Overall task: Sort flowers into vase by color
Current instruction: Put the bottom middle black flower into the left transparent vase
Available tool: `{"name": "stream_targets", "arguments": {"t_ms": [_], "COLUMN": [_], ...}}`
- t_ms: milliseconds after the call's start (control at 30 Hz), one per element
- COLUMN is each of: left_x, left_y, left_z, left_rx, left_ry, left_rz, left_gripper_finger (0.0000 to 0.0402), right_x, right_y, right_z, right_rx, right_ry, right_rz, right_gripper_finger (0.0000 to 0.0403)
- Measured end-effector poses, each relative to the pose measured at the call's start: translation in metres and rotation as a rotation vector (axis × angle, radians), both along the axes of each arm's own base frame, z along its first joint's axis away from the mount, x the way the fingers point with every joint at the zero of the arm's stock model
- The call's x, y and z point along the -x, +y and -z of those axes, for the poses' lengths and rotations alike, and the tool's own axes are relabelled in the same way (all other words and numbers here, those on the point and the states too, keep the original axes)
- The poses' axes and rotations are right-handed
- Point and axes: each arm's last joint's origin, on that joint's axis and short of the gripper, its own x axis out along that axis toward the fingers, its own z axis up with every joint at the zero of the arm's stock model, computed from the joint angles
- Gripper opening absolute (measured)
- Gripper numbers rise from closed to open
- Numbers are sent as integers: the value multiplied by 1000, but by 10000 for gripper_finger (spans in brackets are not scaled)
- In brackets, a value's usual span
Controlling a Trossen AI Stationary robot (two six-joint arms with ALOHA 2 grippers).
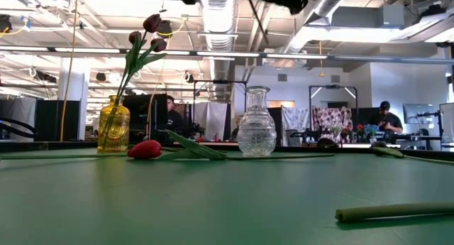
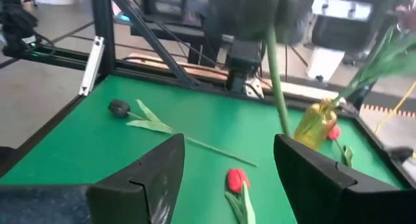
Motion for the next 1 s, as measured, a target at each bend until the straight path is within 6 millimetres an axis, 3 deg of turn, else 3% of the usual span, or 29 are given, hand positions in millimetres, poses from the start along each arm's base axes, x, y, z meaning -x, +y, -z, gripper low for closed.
{"name": "stream_targets", "arguments": {"t_ms": [200, 367, 700, 833, 1000], "left_x": [0, 0, 0, 1, 1], "left_y": [1, -1, -1, -1, 0], "left_z": [2, 2, -2, -4, -5], "left_rx": [17, 44, 63, 61, 54], "left_ry": [22, 23, -23, -41, -44], "left_rz": [-38, 41, 43, 42, 33], "left_gripper_finger": [0, 0, 0, 0, 0], "right_x": [3, -1, -3, -6, -6], "right_y": [4, -7, -8, -9, -9], "right_z": [-4, -1, 4, 10, 12], "right_rx": [46, 65, 11, -8, -34], "right_ry": [-17, -3, 21, 53, 68], "right_rz": [-20, 20, 28, 42, 52], "right_gripper_finger": [264, 264, 260, 233, 167]}}
